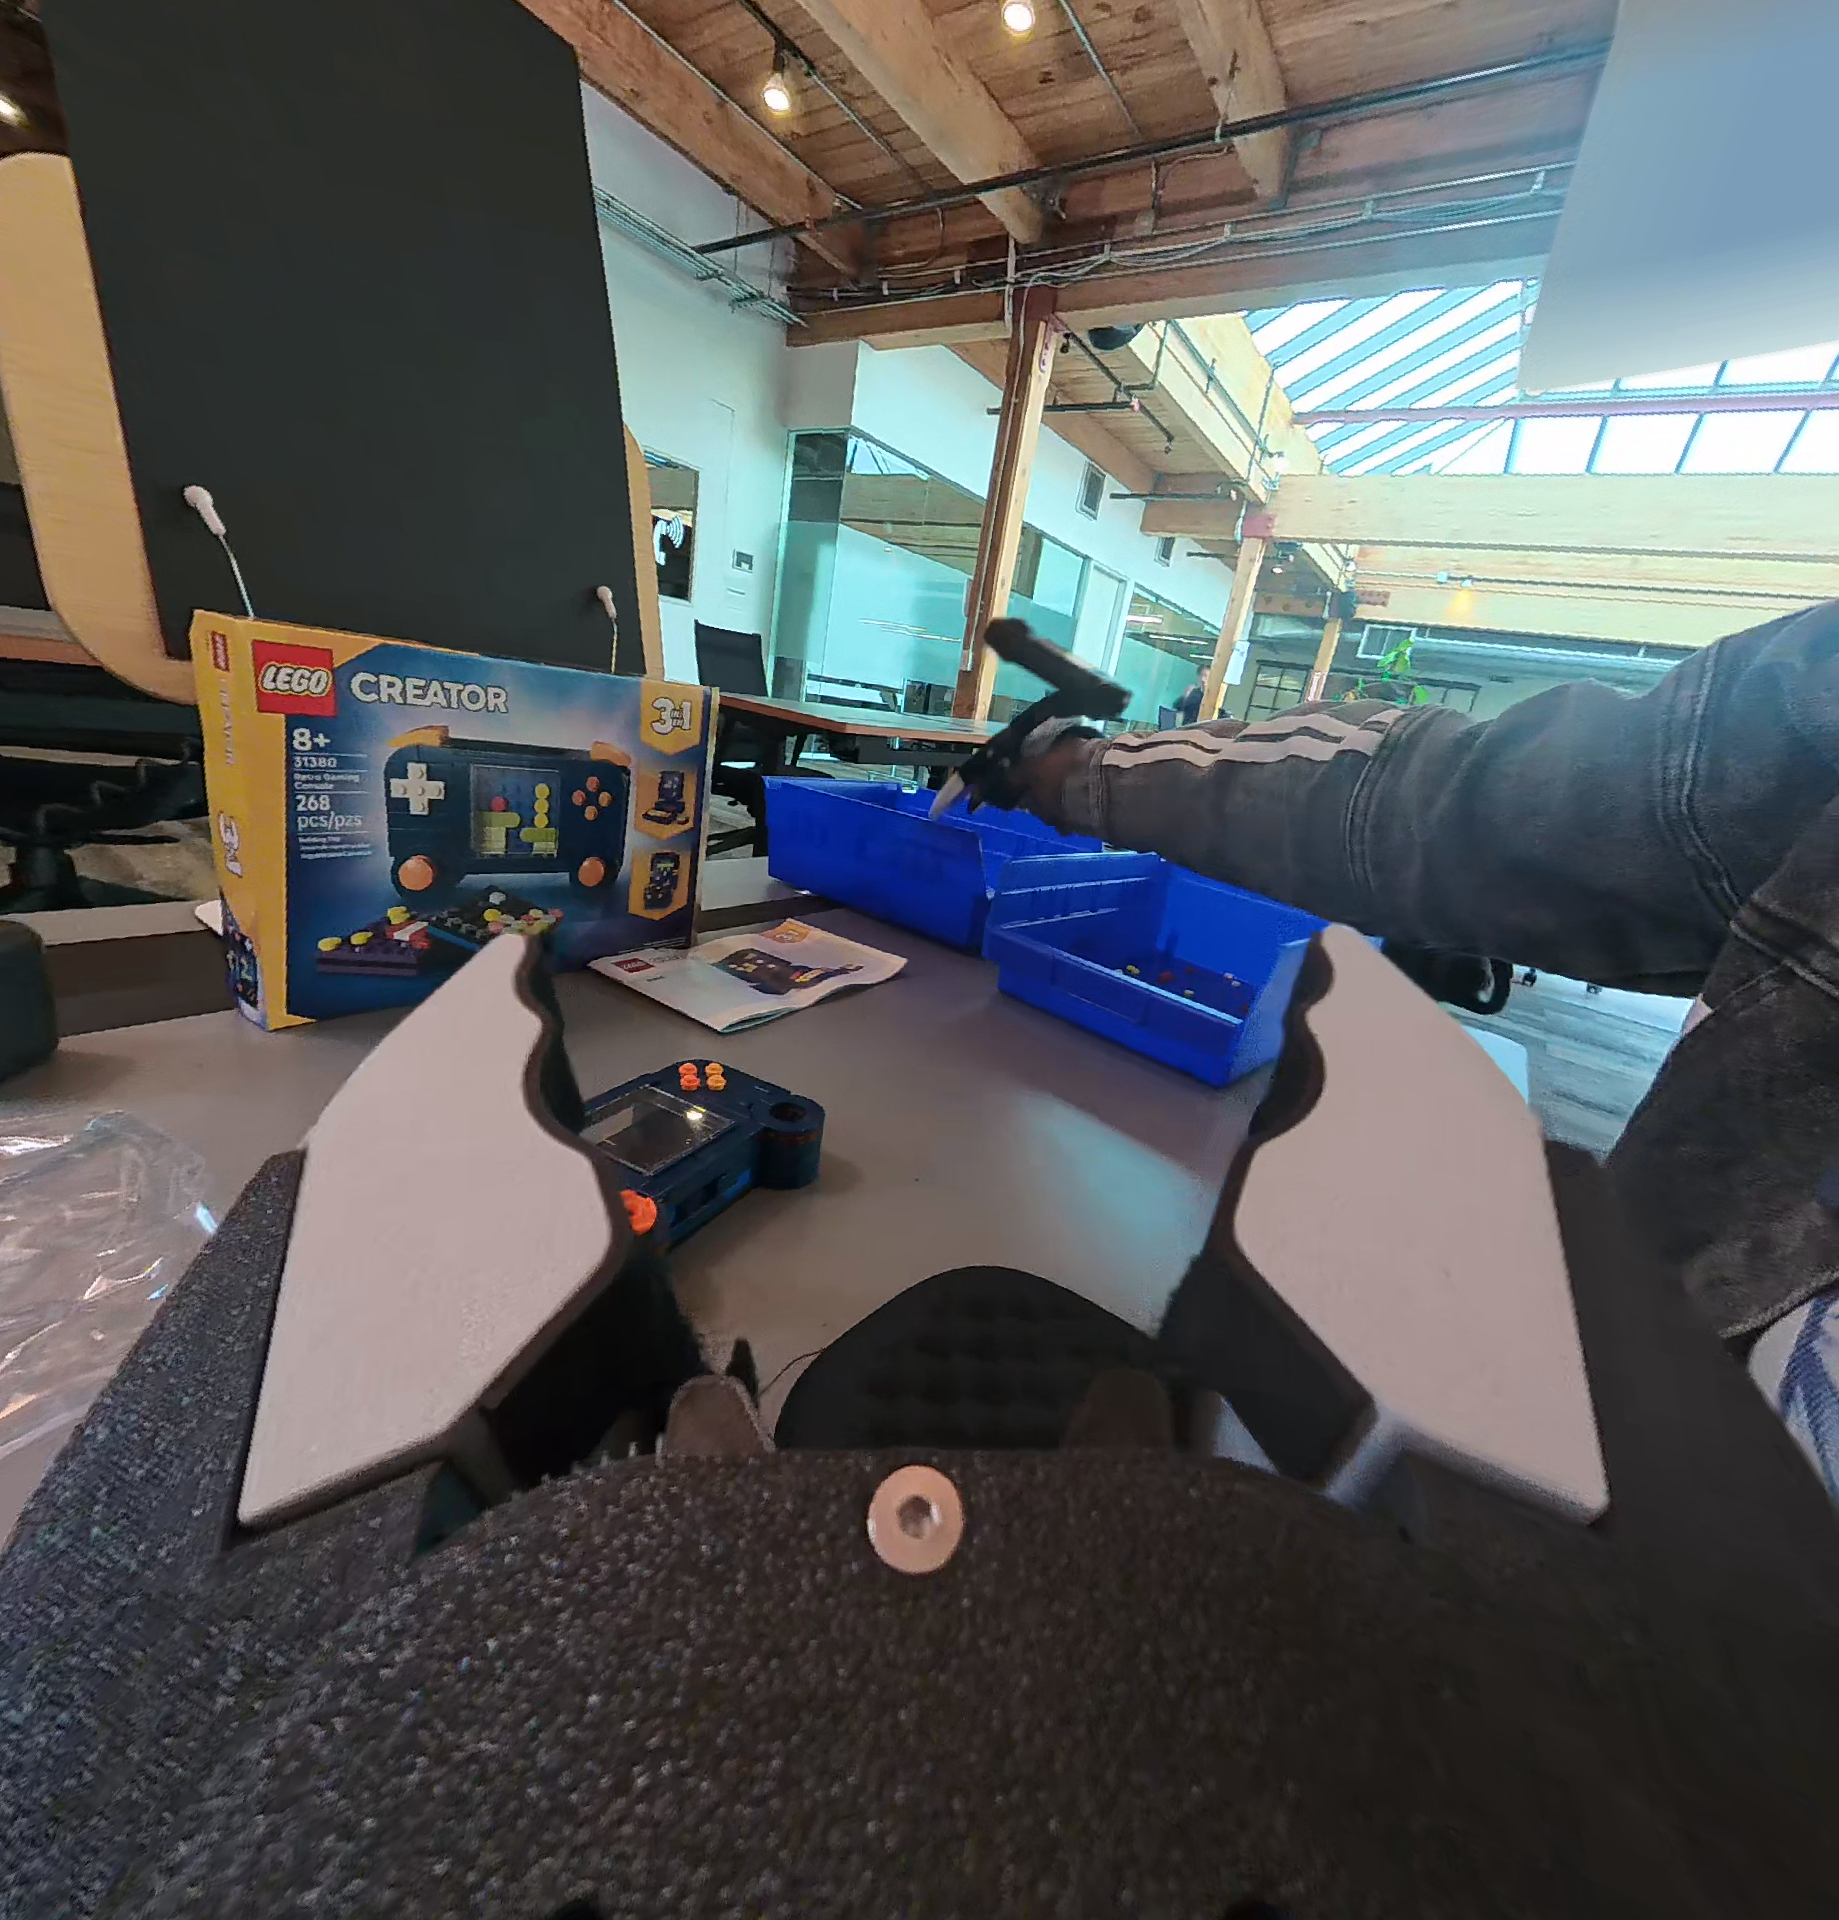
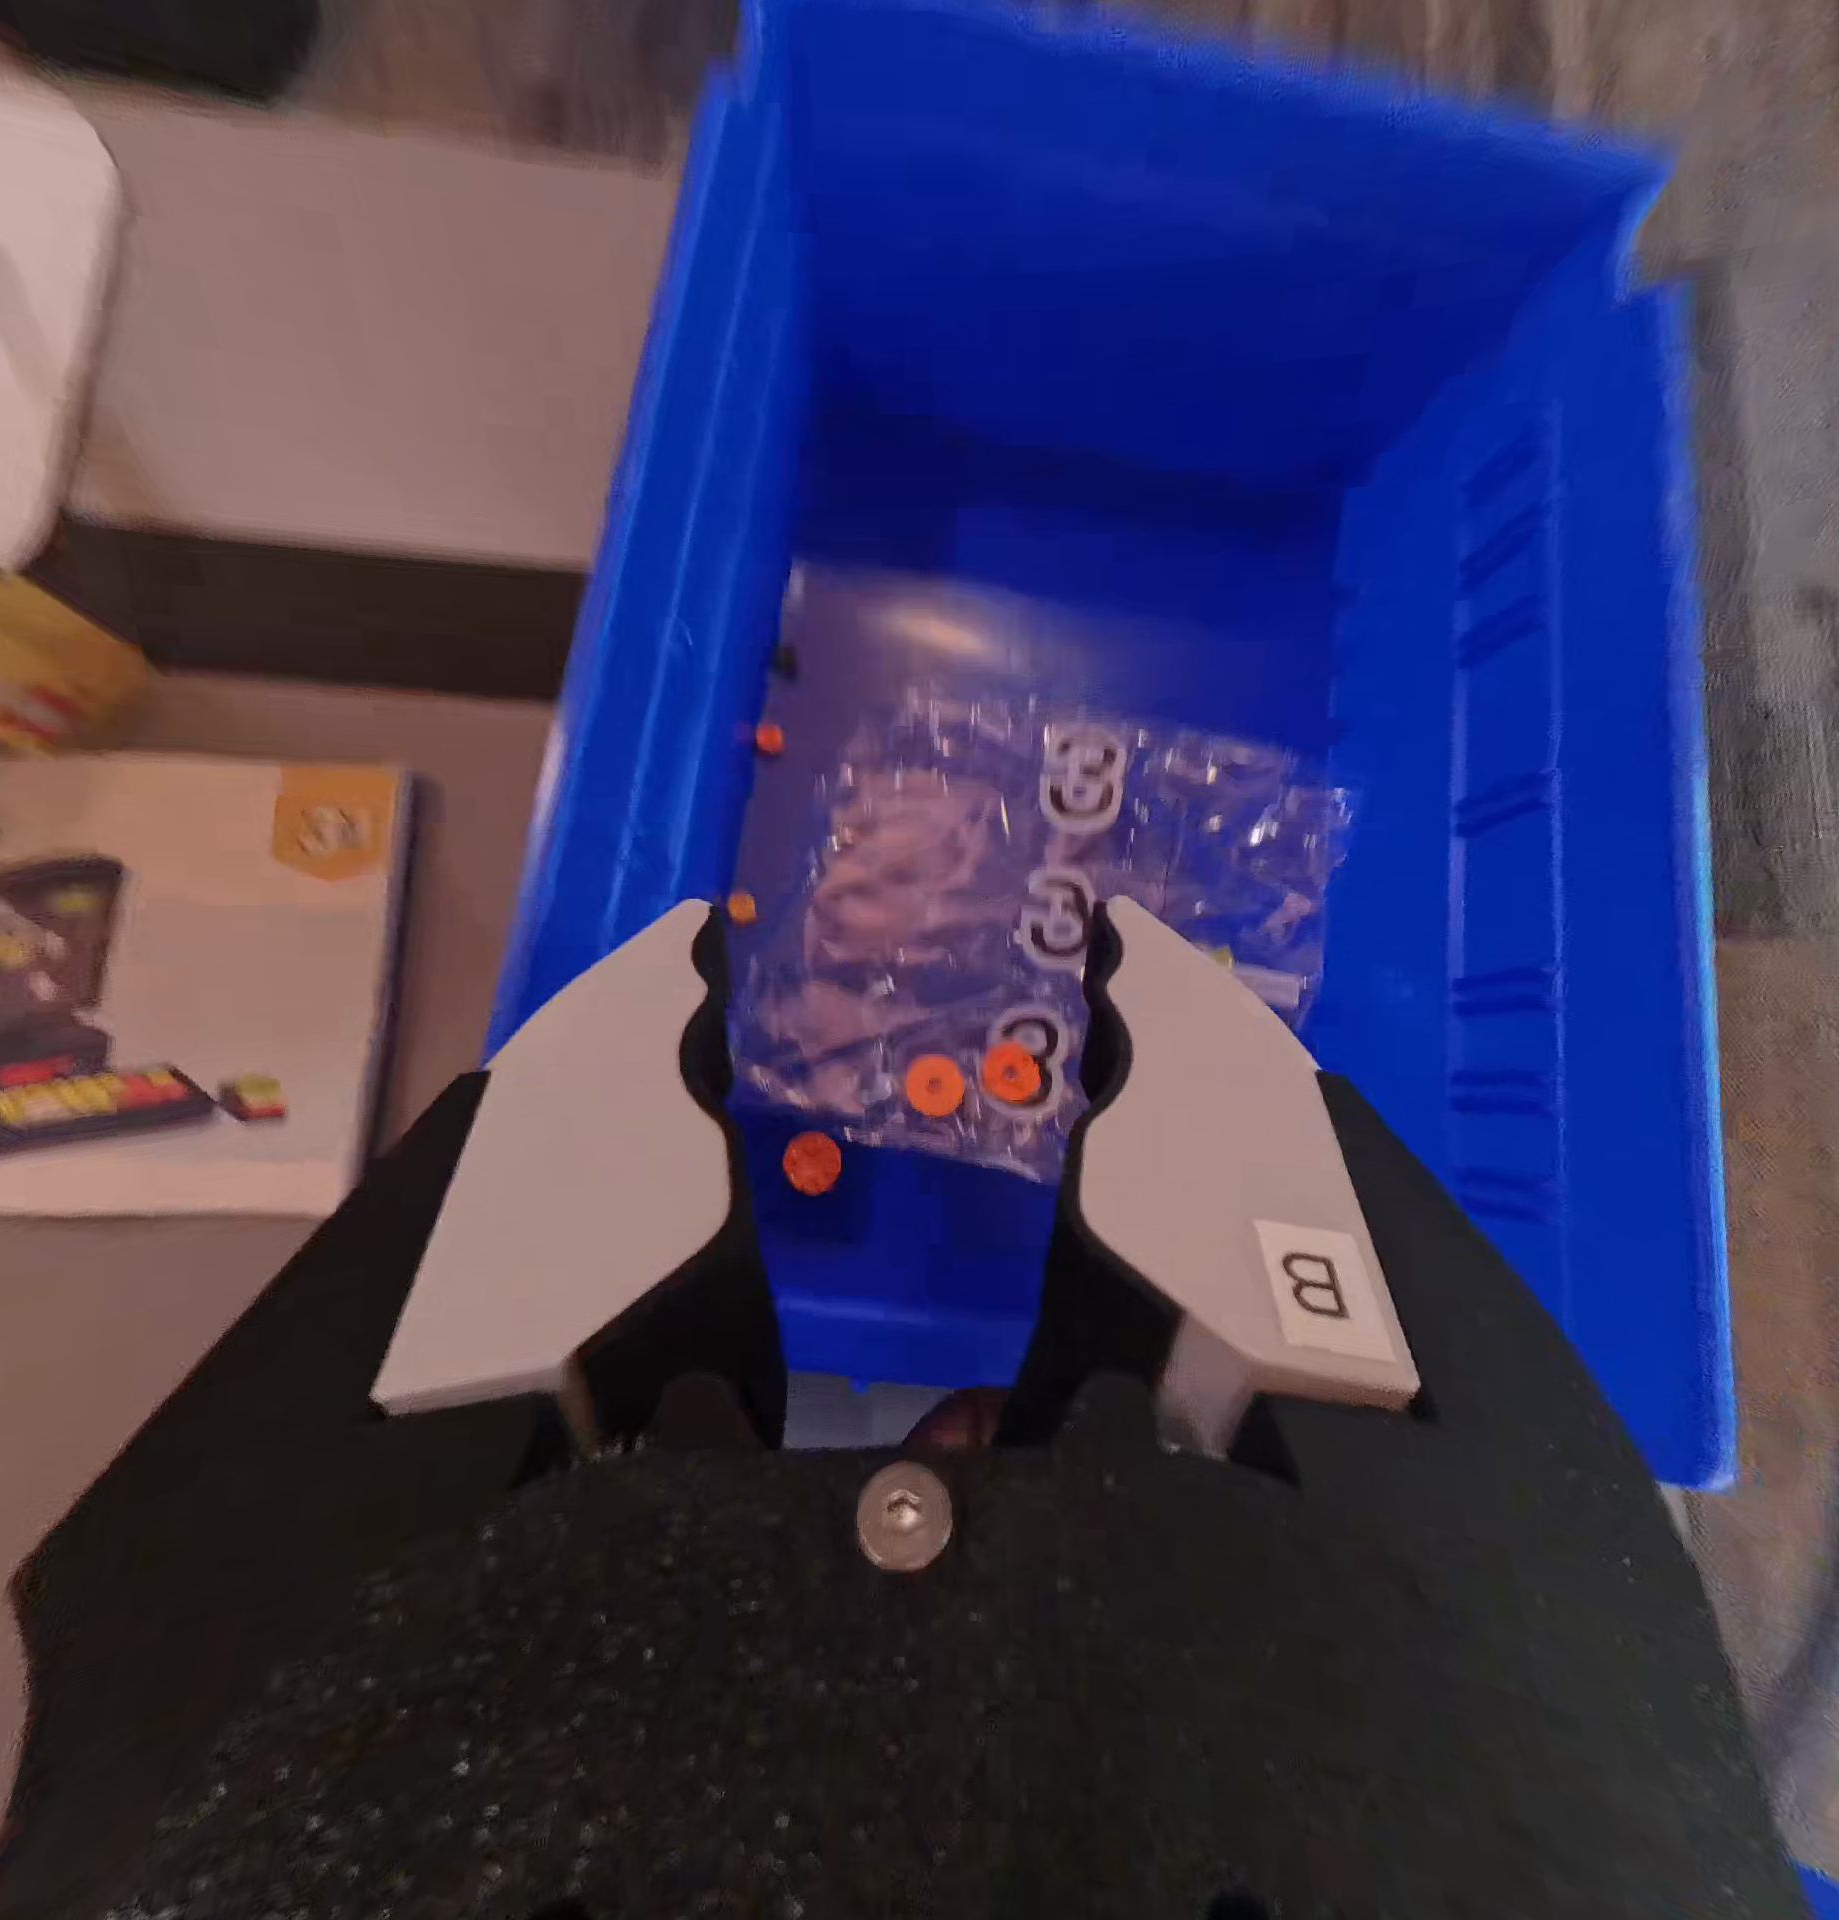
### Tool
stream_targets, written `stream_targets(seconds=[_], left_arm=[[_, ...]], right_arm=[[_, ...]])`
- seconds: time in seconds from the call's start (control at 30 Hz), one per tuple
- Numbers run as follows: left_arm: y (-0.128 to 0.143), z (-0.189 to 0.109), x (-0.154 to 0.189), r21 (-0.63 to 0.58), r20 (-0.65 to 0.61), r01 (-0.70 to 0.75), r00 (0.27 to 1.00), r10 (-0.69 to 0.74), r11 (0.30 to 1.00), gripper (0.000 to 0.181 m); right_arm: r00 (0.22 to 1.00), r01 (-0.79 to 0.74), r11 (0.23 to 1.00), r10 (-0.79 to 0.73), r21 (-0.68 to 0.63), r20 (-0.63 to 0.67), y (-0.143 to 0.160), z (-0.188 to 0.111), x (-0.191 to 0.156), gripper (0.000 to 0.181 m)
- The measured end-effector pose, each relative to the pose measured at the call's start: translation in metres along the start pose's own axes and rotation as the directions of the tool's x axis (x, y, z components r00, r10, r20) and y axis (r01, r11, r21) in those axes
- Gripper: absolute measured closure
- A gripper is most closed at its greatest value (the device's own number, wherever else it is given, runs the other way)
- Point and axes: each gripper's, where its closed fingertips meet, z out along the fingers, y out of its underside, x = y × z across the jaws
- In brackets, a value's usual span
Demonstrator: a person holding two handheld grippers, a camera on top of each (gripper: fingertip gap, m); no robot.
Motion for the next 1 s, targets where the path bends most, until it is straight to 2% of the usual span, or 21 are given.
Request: stream_targets(seconds=[0.1,0.17,0.27,0.3,0.37,0.4,0.43,0.53,0.57,0.6,0.67,0.7,0.77,0.8,0.87,0.9,0.97,1.0], left_arm=[[0.002,-0.002,0.003,-0.016,-0.004,-0.021,1.000,0.021,1.000,0.046],[0.005,-0.004,0.006,-0.021,-0.013,-0.050,0.999,0.049,0.999,0.044],[0.010,-0.006,0.008,-0.050,-0.018,-0.078,0.997,0.078,0.996,0.035],[0.011,-0.007,0.008,-0.049,-0.016,-0.088,0.996,0.087,0.995,0.035],[0.009,-0.008,0.006,-0.036,-0.007,-0.093,0.996,0.093,0.995,0.035],[0.007,-0.008,0.006,-0.027,-0.008,-0.088,0.996,0.088,0.996,0.035],[0.006,-0.008,0.005,-0.020,-0.008,-0.083,0.997,0.083,0.996,0.035],[0.002,-0.008,0.002,0.000,0.010,-0.088,0.996,0.088,0.996,0.035],[0.002,-0.008,0.000,0.003,0.015,-0.082,0.996,0.082,0.997,0.035],[0.001,-0.007,-0.001,0.008,0.020,-0.068,0.997,0.068,0.998,0.035],[-0.001,-0.006,-0.005,0.042,0.027,-0.016,1.000,0.015,0.999,0.035],[-0.003,-0.005,-0.008,0.060,0.033,0.021,0.999,-0.023,0.998,0.036],[-0.003,-0.003,-0.011,0.084,0.029,0.077,0.996,-0.079,0.993,0.038],[-0.001,-0.002,-0.011,0.084,0.025,0.087,0.996,-0.090,0.993,0.039],[0.005,0.003,-0.010,0.053,0.014,0.088,0.996,-0.088,0.995,0.039],[0.008,0.005,-0.009,0.036,0.012,0.081,0.997,-0.082,0.996,0.037],[0.012,0.009,-0.007,0.009,0.002,0.058,0.998,-0.058,0.998,0.037],[0.014,0.011,-0.005,-0.007,-0.010,0.049,0.999,-0.049,0.999,0.037]], right_arm=[[0.991,-0.101,0.972,0.079,0.212,0.110,-0.032,-0.018,-0.008,0.116],[0.958,-0.163,0.924,0.064,0.345,0.281,-0.053,-0.036,-0.024,0.115],[0.800,-0.359,0.771,-0.036,0.526,0.599,-0.087,-0.088,-0.049,0.101],[0.737,-0.443,0.703,-0.069,0.557,0.673,-0.096,-0.108,-0.051,0.091],[0.649,-0.559,0.592,-0.122,0.580,0.751,-0.106,-0.141,-0.048,0.082],[0.637,-0.567,0.565,-0.162,0.600,0.754,-0.108,-0.153,-0.049,0.077],[0.665,-0.526,0.561,-0.197,0.640,0.720,-0.107,-0.158,-0.050,0.077],[0.842,-0.216,0.554,-0.311,0.804,0.441,-0.102,-0.159,-0.058,0.070],[0.876,-0.108,0.548,-0.343,0.829,0.340,-0.101,-0.162,-0.062,0.067],[0.882,-0.010,0.551,-0.388,0.835,0.267,-0.100,-0.167,-0.071,0.078],[0.881,0.150,0.579,-0.447,0.802,0.158,-0.093,-0.185,-0.091,0.181],[0.894,0.150,0.588,-0.424,0.795,0.145,-0.094,-0.198,-0.104,0.181],[0.847,0.096,0.555,-0.482,0.827,0.224,-0.086,-0.237,-0.159,0.181],[0.786,0.054,0.528,-0.546,0.848,0.290,-0.074,-0.258,-0.196,0.176],[0.633,-0.020,0.518,-0.655,0.855,0.412,-0.036,-0.287,-0.268,0.127],[0.550,-0.027,0.522,-0.704,0.852,0.449,-0.012,-0.291,-0.301,0.109],[0.378,0.055,0.546,-0.786,0.836,0.489,0.044,-0.268,-0.359,0.073],[0.330,0.134,0.561,-0.802,0.817,0.497,0.068,-0.243,-0.380,0.071]])
